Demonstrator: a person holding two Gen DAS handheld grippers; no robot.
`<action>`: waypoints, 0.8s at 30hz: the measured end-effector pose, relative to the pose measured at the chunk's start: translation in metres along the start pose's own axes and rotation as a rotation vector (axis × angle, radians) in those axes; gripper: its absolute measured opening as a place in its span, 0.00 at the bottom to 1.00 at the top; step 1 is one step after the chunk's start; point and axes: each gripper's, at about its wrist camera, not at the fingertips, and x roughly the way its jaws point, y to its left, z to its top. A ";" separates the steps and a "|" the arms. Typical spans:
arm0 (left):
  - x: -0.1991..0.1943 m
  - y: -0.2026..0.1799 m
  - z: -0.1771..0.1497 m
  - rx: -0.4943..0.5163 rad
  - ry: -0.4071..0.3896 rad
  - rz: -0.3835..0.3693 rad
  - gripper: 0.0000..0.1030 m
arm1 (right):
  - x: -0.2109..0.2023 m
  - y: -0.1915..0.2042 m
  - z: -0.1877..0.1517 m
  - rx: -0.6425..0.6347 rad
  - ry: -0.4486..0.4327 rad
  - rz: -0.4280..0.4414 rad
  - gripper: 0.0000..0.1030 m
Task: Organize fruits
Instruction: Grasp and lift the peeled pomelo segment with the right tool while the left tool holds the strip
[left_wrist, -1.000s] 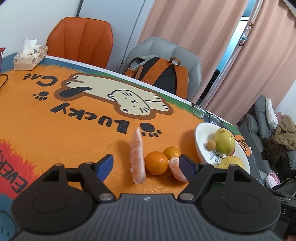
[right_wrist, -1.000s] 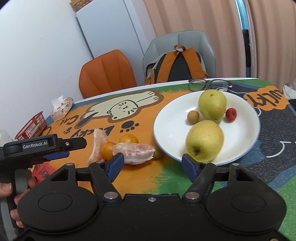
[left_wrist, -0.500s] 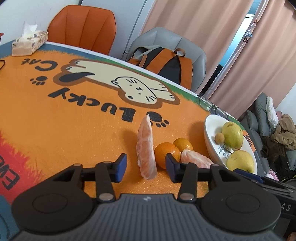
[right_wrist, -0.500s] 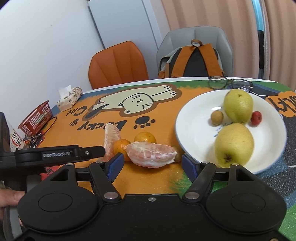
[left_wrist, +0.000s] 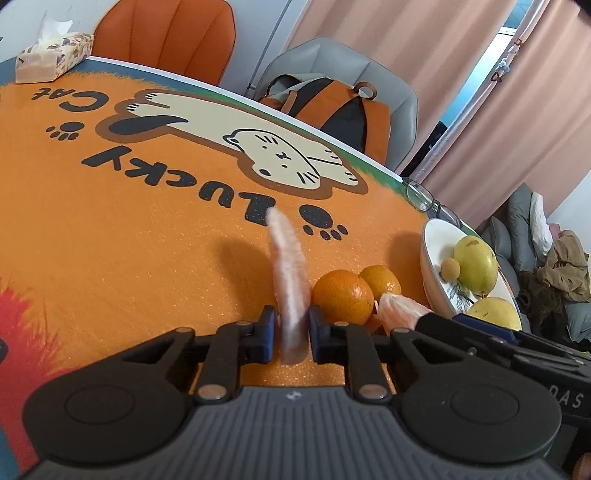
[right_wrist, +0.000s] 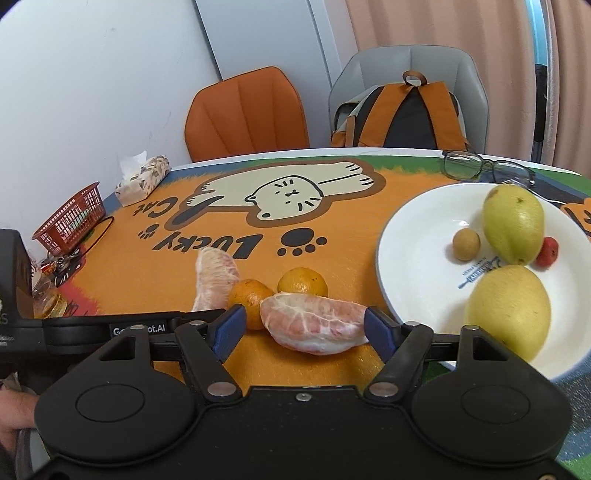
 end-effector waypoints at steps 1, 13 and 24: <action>0.001 0.000 0.001 0.001 0.000 0.002 0.17 | 0.002 0.001 0.000 -0.004 0.000 0.002 0.75; 0.007 -0.005 0.003 0.019 -0.011 0.004 0.17 | 0.023 0.004 -0.002 -0.042 0.031 -0.016 0.81; 0.000 -0.001 -0.002 0.010 -0.018 -0.013 0.15 | 0.021 -0.004 -0.007 0.002 0.026 -0.005 0.72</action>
